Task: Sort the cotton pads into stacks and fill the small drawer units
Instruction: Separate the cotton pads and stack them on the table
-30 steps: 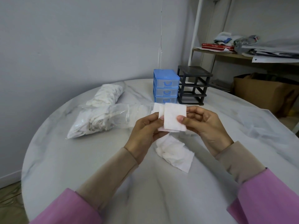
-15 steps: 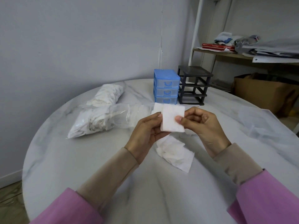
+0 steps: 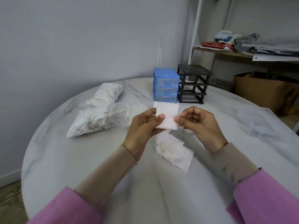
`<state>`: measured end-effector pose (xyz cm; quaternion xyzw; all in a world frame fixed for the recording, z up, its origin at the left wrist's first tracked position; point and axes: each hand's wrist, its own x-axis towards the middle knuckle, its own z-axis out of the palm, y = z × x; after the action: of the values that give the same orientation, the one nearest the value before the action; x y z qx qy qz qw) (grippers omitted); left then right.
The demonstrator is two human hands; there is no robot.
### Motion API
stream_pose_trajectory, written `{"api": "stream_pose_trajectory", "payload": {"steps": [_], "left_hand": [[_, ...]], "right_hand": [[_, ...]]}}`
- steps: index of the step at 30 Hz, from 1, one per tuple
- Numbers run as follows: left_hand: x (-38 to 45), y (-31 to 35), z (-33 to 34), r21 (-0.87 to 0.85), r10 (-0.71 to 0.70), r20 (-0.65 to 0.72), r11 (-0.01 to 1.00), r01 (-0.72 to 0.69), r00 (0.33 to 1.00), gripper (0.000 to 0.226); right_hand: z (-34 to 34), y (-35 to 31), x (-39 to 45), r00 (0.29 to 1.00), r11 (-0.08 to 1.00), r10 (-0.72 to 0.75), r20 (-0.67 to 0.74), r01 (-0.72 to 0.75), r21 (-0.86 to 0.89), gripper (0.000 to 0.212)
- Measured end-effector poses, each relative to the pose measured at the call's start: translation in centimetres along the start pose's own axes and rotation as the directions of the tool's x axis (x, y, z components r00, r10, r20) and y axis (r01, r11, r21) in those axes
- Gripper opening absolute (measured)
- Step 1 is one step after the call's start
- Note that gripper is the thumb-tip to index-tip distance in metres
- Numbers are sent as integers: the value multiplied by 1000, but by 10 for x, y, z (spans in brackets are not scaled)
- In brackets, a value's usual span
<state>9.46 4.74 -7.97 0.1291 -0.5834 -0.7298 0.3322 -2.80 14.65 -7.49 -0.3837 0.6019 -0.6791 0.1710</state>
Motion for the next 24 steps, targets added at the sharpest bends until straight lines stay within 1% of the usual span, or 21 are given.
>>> {"api": "stream_pose_trajectory", "payload": {"steps": [3,5,6,8,10,13,16,20,22,24], "left_hand": [[4,3,-6,-14,76,-159,997,-79,984,24],[5,5,-11,-25,133,-217,990,-142,967,28],[6,6,-13,-28,157,-225,986,-167,962,29],[5,8,-15,-10,197,-232,979,-205,952,31],[4,9,-15,53,229,-212,973,-223,950,28],[4,7,-13,141,224,-155,969,-203,962,30],[3,6,-12,154,183,-125,974,-163,975,32],[2,6,-11,146,161,-136,979,-141,978,32],[2,5,-11,156,158,-129,978,-137,979,32],[2,5,-12,182,163,-124,973,-139,979,31]], "right_hand": [[-6,1,2,999,996,2,48,2,-90,19],[-9,1,1,990,969,18,138,17,-245,18],[-9,1,0,984,938,16,180,48,-345,19],[-7,2,-4,964,841,-44,261,177,-512,25],[-2,4,-7,926,733,-118,358,324,-598,34],[4,9,-11,873,601,-128,470,445,-664,36],[3,10,-10,864,555,-121,489,467,-688,31],[1,7,-8,866,516,-112,488,470,-716,12],[0,7,-7,873,512,-148,464,469,-719,7],[-2,6,-6,890,520,-193,412,449,-727,5]]}}
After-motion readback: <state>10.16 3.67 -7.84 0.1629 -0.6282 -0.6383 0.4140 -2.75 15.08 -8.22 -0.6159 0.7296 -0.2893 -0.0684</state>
